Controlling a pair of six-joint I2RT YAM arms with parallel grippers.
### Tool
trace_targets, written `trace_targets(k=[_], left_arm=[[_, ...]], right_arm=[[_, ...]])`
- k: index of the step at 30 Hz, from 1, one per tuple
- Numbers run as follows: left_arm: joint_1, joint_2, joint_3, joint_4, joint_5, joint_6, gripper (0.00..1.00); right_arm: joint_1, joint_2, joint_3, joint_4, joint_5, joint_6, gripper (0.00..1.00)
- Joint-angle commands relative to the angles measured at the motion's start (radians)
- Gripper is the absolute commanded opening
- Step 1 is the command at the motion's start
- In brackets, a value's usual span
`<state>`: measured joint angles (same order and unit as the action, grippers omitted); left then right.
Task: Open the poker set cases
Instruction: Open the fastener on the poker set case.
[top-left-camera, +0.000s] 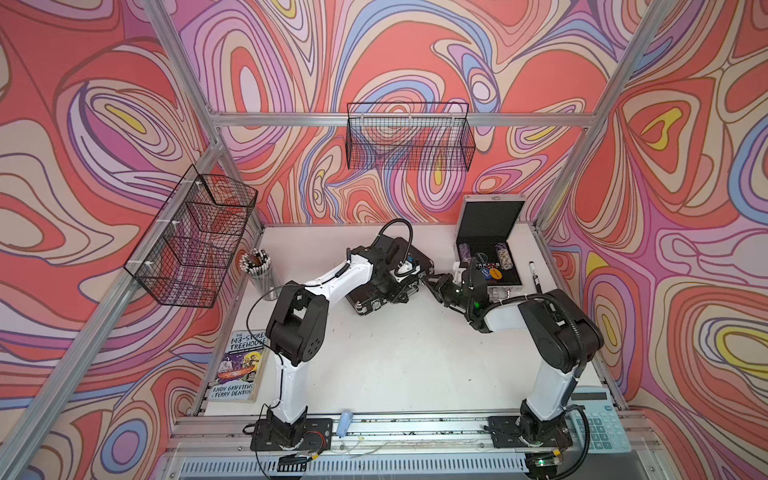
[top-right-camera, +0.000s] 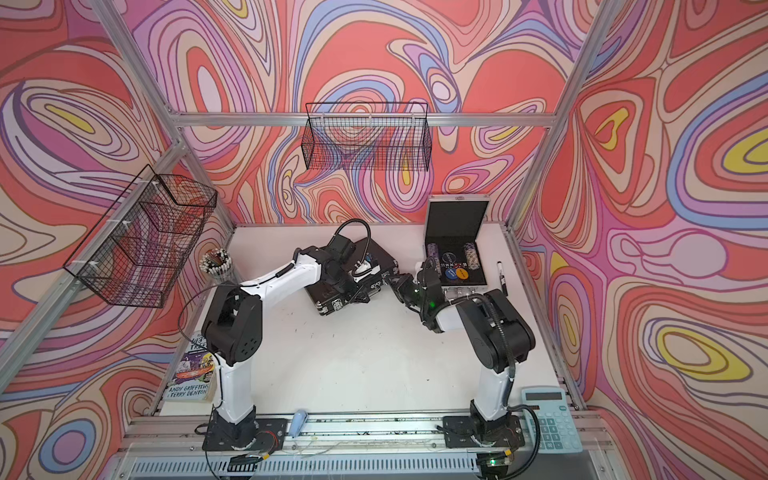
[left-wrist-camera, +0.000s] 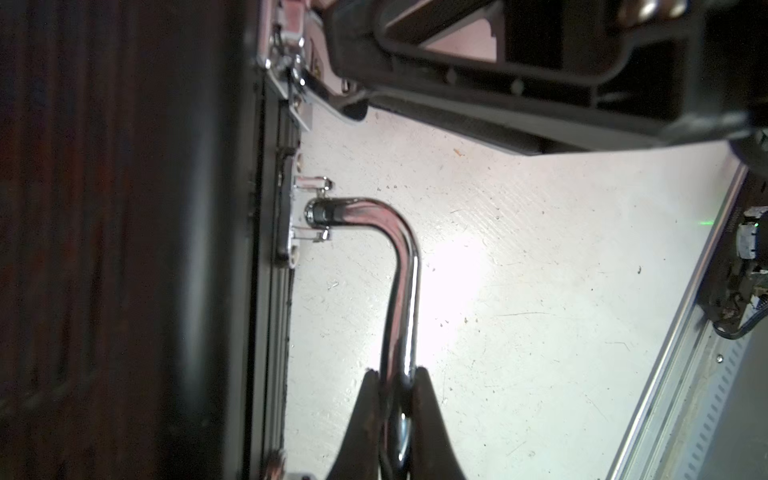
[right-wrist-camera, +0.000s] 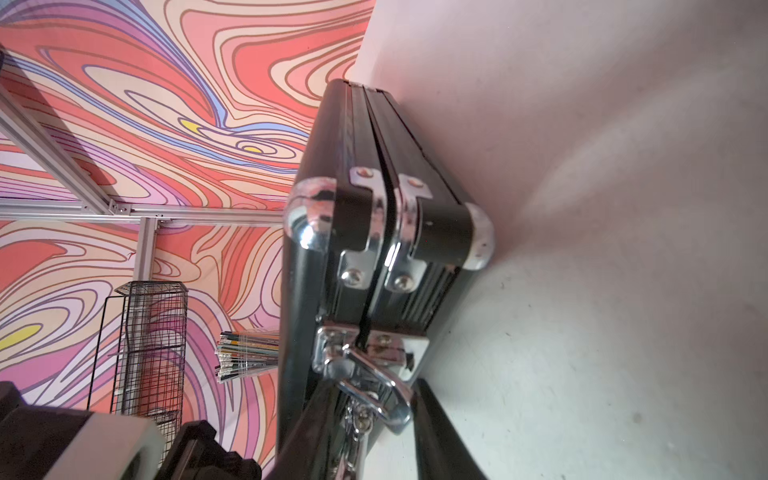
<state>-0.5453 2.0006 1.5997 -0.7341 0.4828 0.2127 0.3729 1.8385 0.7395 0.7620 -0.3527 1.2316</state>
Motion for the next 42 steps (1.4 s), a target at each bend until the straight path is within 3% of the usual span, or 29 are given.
trace_targets(k=[1, 23, 26, 31, 34, 42], left_arm=[[-0.031, 0.003, 0.009, -0.010, 0.093, 0.007, 0.00], [-0.039, 0.018, 0.008, -0.013, 0.079, 0.014, 0.00], [-0.041, 0.018, 0.006, -0.013, 0.077, 0.015, 0.00], [-0.040, 0.024, 0.006, -0.011, 0.080, 0.012, 0.00], [-0.041, 0.030, 0.009, -0.011, 0.081, 0.011, 0.00], [-0.046, 0.030, 0.017, -0.017, 0.075, 0.013, 0.00]], right_arm=[[0.011, -0.061, 0.018, 0.054, -0.009, -0.017, 0.32], [-0.002, -0.116, -0.016, 0.003, 0.004, -0.042, 0.31], [-0.033, -0.169, -0.032, -0.082, 0.009, -0.087, 0.33], [-0.060, -0.284, 0.037, -0.485, 0.064, -0.299, 0.37], [-0.069, -0.293, 0.055, -0.621, 0.063, -0.365, 0.38], [-0.061, -0.172, 0.064, -0.613, -0.013, -0.366, 0.27]])
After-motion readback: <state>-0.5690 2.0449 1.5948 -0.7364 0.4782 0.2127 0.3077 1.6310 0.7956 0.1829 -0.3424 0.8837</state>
